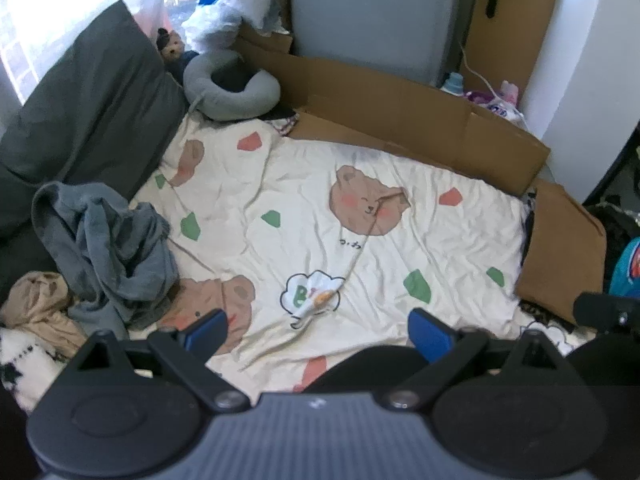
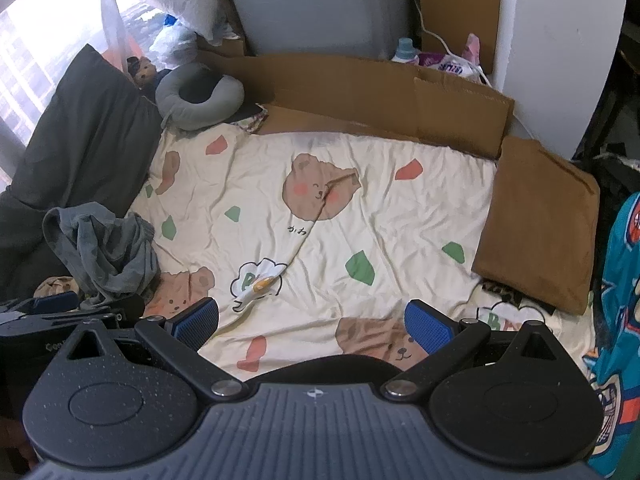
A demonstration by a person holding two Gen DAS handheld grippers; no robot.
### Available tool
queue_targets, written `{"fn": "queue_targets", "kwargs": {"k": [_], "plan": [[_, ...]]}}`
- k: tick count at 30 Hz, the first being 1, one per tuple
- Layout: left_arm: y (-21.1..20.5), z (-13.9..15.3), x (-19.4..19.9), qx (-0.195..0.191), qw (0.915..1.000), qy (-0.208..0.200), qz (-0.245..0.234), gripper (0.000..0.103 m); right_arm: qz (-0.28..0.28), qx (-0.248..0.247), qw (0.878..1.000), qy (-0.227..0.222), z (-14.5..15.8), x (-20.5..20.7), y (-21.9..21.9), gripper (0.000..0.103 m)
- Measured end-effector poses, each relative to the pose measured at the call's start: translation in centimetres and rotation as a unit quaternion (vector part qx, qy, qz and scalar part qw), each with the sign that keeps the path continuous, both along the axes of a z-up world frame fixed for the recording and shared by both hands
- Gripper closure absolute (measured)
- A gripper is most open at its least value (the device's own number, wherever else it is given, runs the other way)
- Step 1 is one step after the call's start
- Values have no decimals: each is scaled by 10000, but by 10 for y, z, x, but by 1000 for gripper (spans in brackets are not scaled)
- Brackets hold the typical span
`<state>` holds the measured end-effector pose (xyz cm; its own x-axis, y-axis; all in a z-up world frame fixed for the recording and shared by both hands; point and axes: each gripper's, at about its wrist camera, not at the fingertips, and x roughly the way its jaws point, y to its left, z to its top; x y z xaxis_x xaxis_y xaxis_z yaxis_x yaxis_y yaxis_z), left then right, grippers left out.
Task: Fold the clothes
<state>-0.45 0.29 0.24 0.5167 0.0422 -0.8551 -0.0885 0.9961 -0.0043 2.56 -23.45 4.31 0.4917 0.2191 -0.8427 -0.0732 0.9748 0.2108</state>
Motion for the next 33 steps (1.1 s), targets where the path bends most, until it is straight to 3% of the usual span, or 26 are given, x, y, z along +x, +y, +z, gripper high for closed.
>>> {"fn": "queue_targets", "kwargs": {"k": [8,33], "plan": [[0,2,3,178,9997,118,-123,5,-65,-82,9999,-56,6,-1,1,1],[63,43,0,118,9983,-340,455,5,-73,-31,9990,-433,30,4,2,1]]}}
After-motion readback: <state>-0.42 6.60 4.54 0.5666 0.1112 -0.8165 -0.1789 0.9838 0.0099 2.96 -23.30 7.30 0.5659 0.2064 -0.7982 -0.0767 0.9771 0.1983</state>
